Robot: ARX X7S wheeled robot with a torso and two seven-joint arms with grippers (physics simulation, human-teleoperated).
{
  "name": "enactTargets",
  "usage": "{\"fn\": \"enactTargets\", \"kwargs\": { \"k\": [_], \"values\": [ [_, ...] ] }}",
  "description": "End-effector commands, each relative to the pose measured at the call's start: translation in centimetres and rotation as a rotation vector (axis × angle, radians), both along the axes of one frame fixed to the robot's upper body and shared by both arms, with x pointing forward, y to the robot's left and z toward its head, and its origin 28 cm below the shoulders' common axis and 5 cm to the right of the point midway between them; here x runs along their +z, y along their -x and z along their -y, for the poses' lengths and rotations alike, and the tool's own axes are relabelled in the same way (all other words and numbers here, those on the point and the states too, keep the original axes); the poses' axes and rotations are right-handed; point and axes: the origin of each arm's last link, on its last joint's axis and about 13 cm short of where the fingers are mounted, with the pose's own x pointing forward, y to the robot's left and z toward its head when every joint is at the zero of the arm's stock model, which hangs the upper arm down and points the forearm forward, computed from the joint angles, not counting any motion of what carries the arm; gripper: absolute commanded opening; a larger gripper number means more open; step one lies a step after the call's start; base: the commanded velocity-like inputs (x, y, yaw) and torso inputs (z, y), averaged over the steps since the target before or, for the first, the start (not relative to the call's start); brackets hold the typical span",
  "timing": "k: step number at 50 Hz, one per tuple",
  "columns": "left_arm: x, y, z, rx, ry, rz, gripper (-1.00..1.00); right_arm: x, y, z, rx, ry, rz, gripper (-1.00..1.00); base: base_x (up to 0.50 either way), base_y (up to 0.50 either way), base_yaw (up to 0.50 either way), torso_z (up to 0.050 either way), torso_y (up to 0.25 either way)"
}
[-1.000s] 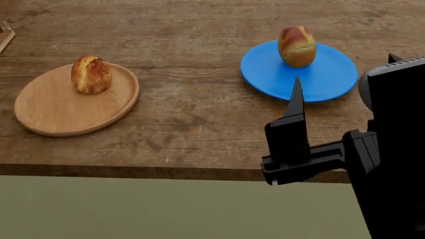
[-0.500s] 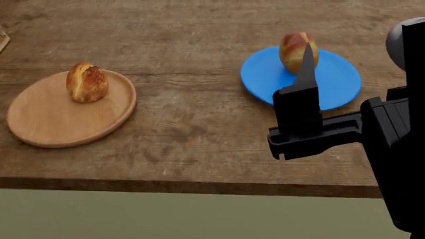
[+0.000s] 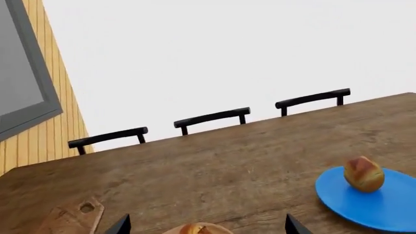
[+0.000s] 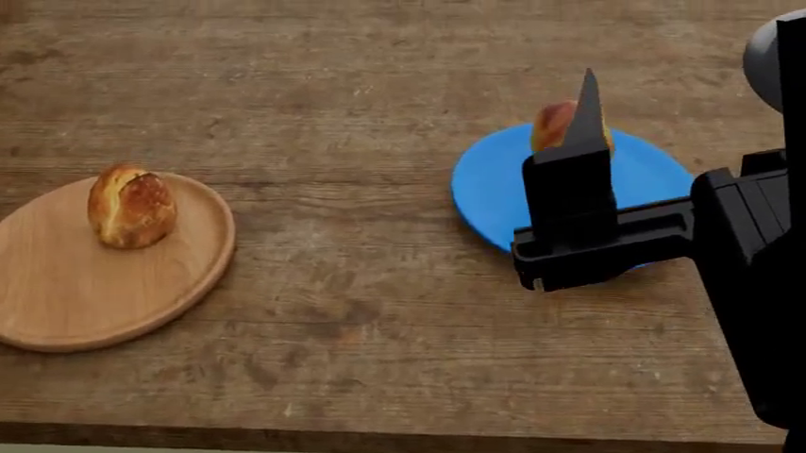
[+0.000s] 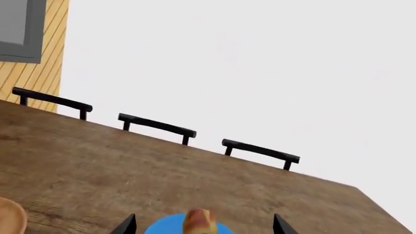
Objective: Place all breads on the cutting board.
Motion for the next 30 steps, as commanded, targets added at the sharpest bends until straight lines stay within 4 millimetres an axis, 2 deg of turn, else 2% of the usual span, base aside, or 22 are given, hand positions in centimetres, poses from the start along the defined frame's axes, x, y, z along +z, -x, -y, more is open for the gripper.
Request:
{"fn": "enactTargets", "kwargs": {
  "k": [1, 7, 17, 20, 27, 30],
  "values": [
    [0.1, -0.1, 0.2, -0.036, 0.016, -0.018, 1.0, -0.3, -0.5, 0.0, -0.011, -0.005, -0.016, 1.0, 0.26, -0.04, 0.0, 0.0, 0.0],
    [0.5, 0.3, -0.1, -0.024, 0.012, 0.01, 1.0, -0.3, -0.3, 0.1, -0.017, -0.018, -0.01, 1.0, 0.29, -0.04, 0.0, 0.0, 0.0],
    [0.3, -0.5, 0.2, -0.014, 0.025, 0.017, 1.0, 0.0, -0.4, -0.1, -0.014, -0.018, 0.002, 1.0, 0.3, -0.04, 0.0, 0.0, 0.002],
    [-0.3, -0.9, 0.6, -0.016, 0.0, -0.015, 1.0, 0.0, -0.5, -0.1, -0.004, -0.021, 0.008, 1.0, 0.3, -0.04, 0.0, 0.0, 0.0],
    [0.9, -0.1, 0.2, -0.008, -0.012, -0.004, 1.0, -0.5, -0.6, 0.3, -0.012, -0.027, 0.005, 1.0, 0.31, -0.06, 0.0, 0.0, 0.0],
    [0.2, -0.2, 0.1, -0.015, 0.004, -0.011, 1.0, -0.8, -0.6, 0.3, -0.017, -0.022, 0.0, 1.0, 0.33, -0.08, 0.0, 0.0, 0.0]
  ]
}}
